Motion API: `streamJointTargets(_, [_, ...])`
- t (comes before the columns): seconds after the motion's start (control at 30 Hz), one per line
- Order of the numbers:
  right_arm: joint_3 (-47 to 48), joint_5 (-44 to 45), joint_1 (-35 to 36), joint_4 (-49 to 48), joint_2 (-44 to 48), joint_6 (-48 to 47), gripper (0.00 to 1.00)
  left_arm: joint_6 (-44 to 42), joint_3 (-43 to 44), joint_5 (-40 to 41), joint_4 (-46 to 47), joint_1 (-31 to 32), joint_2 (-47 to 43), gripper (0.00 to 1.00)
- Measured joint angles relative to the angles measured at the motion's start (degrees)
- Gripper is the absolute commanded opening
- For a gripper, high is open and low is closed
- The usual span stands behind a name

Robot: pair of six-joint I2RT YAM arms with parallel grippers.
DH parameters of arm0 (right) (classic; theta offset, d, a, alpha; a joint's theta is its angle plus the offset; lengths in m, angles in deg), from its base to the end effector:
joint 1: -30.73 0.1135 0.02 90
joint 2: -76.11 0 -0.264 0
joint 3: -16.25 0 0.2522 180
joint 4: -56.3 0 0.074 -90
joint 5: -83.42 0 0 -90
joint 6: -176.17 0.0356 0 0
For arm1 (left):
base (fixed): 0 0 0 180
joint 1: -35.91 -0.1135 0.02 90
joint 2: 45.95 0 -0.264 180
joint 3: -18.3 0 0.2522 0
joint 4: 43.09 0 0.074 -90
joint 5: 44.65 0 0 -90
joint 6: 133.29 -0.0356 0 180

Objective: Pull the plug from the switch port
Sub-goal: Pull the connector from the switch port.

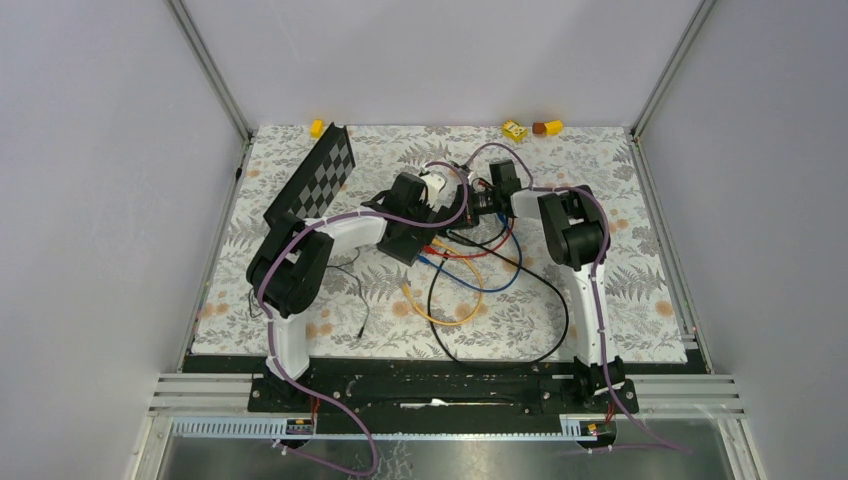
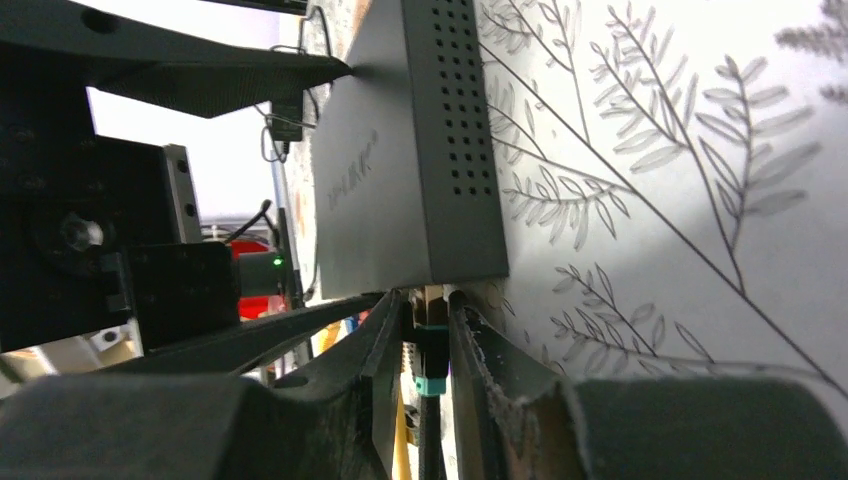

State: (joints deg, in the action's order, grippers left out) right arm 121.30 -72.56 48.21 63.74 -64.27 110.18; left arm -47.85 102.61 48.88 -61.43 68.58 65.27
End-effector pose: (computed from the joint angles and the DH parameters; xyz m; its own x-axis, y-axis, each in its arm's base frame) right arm 0.4615 0.1794 0.0759 -0.9016 -0.1103 -0.4182 -0.4324 0.2537 0.8653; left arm 0.3527 -0.2236 0.1677 -0.5560 0.4508 -0.6983 0.5482 0.8304 0.0996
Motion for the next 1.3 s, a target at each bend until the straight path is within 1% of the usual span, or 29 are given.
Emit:
streamJointTargets(0.1, [-3.5, 1.6, 0.0, -4.9, 1.6, 2.1, 0.0, 0.1, 0.5, 0.0, -0.8, 0.0, 0.2, 0.98])
streamJointTargets(0.2, [-3.7, 1.9, 0.0, -5.3, 1.7, 2.0, 0.0, 0.1, 0.9, 0.0, -1.3, 0.0, 0.3, 0.98])
streamJointTargets(0.47, [2.4, 1.5, 0.1, 6.3, 0.4, -5.9, 0.0, 0.2, 0.9, 0.1, -1.3, 0.0, 0.3, 0.98])
streamJointTargets(0.63, [3.5, 0.9, 0.1, 8.2, -0.2, -6.8, 0.0, 0.2, 0.9, 0.1, -1.3, 0.0, 0.3, 0.98])
streamJointTargets(0.73, [0.8, 0.8, 0.0, 3.1, 0.3, -3.8, 0.0, 0.2, 0.9, 0.2, -1.4, 0.0, 0.3, 0.98])
streamJointTargets(0.87, [-5.7, 2.7, 0.0, -7.5, 2.6, 3.0, 0.0, 0.2, 0.9, 0.1, -1.5, 0.1, 0.3, 0.98])
streamJointTargets(0.97, [-6.8, 3.2, 0.0, -9.8, 3.0, 4.7, 0.0, 0.2, 0.9, 0.1, -1.6, 0.1, 0.3, 0.98])
streamJointTargets(1.03, [-6.4, 3.2, 0.0, -8.9, 3.0, 4.2, 0.0, 0.2, 0.9, 0.1, -1.6, 0.1, 0.3, 0.98])
streamJointTargets(1.1, [-5.0, 3.2, 0.0, -5.9, 2.9, 2.3, 0.0, 0.2, 0.9, 0.1, -1.6, 0.1, 0.3, 0.98])
streamJointTargets(1.2, [0.4, 2.7, 0.0, 2.6, 1.4, -3.0, 0.0, 0.6, 0.9, 0.4, -1.4, 0.0, 0.3, 0.98])
streamJointTargets(1.3, [3.6, 2.4, 0.0, 7.9, 0.3, -6.7, 0.0, 0.9, 0.9, 0.7, -1.4, 0.0, 0.3, 0.98])
